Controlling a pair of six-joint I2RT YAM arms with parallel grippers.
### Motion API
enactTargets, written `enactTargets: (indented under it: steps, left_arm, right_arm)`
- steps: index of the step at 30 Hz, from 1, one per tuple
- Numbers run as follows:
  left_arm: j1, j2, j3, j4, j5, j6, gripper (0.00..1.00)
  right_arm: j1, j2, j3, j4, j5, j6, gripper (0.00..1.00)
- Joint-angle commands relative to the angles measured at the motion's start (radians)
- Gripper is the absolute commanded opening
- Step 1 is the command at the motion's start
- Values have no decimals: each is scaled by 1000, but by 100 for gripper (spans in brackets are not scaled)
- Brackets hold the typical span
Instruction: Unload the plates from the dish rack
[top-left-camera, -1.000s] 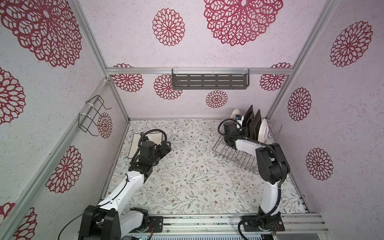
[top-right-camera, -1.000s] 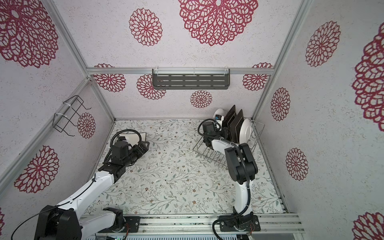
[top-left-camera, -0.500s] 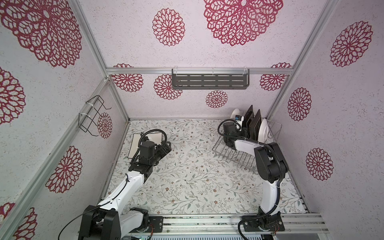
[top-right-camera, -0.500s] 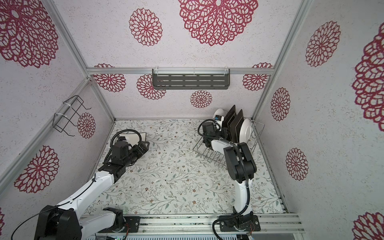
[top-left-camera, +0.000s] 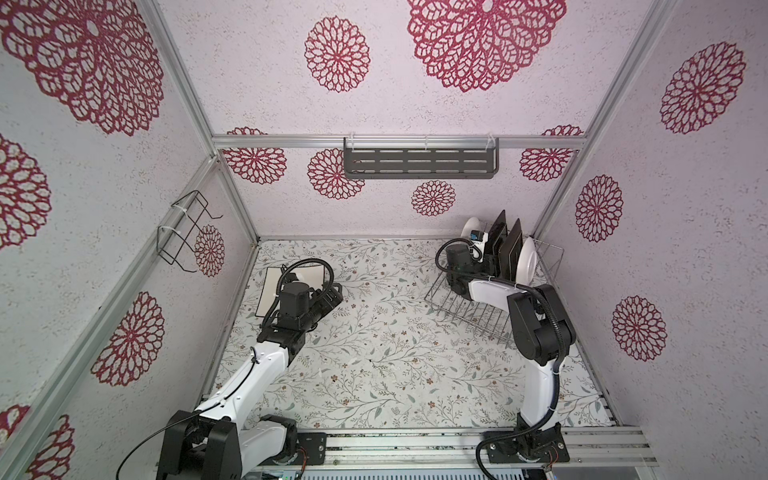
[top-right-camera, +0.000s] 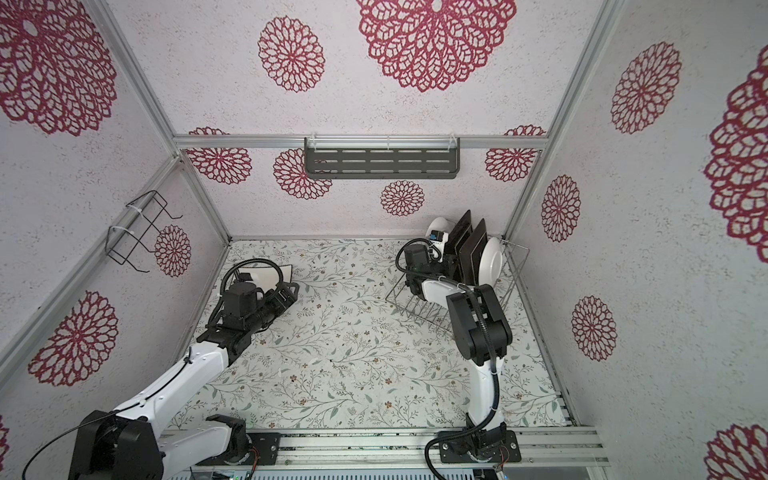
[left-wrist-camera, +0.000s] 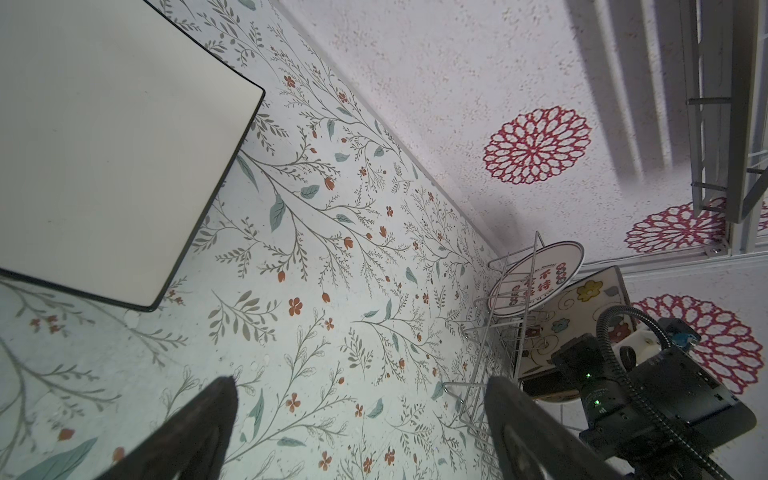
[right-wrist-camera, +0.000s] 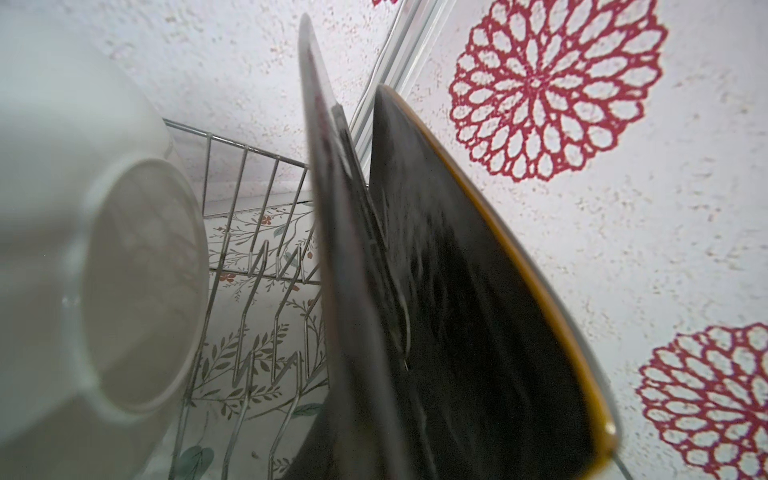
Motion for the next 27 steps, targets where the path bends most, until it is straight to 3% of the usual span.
enactTargets:
  steps: [1, 27]
  left_arm:
    - [-12, -14, 9, 2, -12, 12, 98]
    - [-12, -30, 4, -14, -23, 16, 98]
  right_arm:
    - [-6, 2, 8, 40, 47, -10, 23]
    - [-4, 11, -13, 167, 74, -110, 10]
